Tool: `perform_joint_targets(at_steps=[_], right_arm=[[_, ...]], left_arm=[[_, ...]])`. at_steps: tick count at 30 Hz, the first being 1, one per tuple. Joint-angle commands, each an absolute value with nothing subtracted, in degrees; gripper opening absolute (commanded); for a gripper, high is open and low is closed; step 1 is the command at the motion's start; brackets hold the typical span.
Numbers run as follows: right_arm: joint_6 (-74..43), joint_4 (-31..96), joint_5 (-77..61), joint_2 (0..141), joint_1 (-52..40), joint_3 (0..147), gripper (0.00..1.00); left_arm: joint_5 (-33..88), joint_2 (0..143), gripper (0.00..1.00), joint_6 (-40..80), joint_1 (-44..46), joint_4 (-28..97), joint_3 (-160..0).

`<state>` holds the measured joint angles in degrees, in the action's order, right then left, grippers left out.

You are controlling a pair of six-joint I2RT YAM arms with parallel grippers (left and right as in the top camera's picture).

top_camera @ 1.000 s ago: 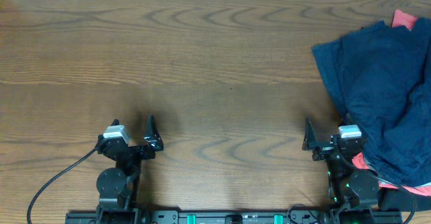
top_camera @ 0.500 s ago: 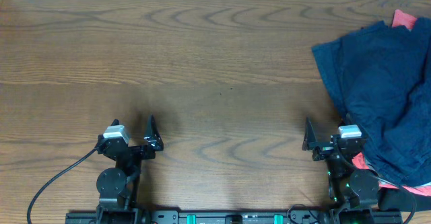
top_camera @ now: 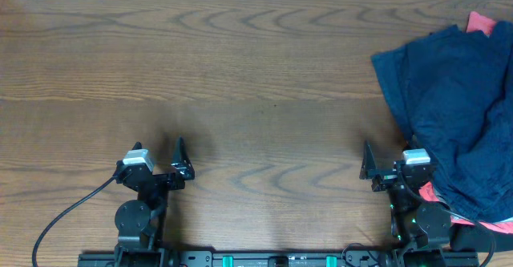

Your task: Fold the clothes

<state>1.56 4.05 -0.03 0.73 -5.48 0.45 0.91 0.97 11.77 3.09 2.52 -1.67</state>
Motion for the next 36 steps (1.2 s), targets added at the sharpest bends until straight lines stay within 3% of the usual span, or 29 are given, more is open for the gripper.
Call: perform_joint_targets(at_steps=[1, 13, 18, 25, 36], right_arm=[[2.2, 4.3, -0.2, 0.8, -5.3, 0.3, 0.99], [1.9, 4.3, -1.2, 0.8, -5.3, 0.3, 0.99], [-7.8, 3.9, -2.5, 0.8, -5.3, 0.3, 0.99], [-8.1, 6.8, -4.1, 3.7, -5.3, 3.6, 0.99], [-5.4, 18.5, 3.2, 28.6, -5.3, 23.7, 0.99]], left_arm=[[0.2, 1.1, 0.98, 11.0, 2.9, 4.0, -0.2], [0.5, 1.1, 0.98, 11.0, 2.9, 4.0, -0.2], [1.1, 1.1, 0.98, 14.8, 2.9, 4.0, -0.2], [8.5, 4.6, 0.98, 16.8, 2.9, 7.9, -4.3], [8.6, 27.1, 0.98, 13.2, 2.9, 25.6, -29.0]])
